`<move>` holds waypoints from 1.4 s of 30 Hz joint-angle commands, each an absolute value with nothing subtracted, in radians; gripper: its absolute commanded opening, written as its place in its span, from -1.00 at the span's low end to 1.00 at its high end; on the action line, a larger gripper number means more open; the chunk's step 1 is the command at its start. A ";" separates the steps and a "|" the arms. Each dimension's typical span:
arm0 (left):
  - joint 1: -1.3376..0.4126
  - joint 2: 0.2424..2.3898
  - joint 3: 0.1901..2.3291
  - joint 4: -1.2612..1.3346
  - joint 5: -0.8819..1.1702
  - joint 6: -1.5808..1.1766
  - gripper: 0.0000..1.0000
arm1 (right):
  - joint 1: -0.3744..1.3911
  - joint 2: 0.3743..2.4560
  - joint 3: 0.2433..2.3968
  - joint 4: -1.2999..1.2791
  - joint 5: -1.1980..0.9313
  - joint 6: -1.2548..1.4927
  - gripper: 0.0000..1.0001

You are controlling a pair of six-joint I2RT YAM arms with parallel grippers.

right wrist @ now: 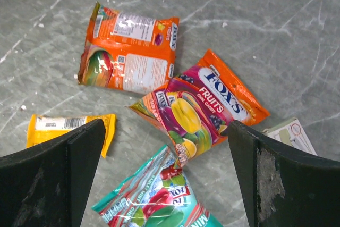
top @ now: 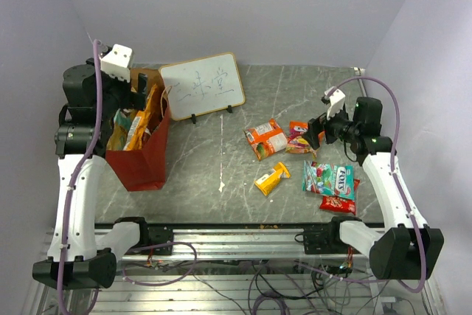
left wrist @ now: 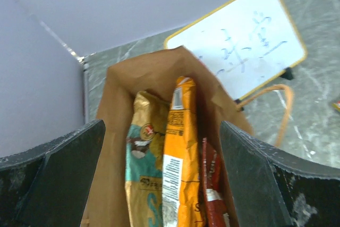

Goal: Place the snacks into the paper bag
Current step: Place the snack in the paper bag, then pick up the snack from the center of the board.

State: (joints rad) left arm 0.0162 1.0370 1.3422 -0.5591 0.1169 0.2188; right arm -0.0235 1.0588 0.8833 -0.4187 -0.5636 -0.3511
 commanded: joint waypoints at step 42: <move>-0.417 1.056 1.342 -0.693 0.410 0.379 0.99 | 0.275 1.475 0.833 -0.404 0.112 -0.514 -0.12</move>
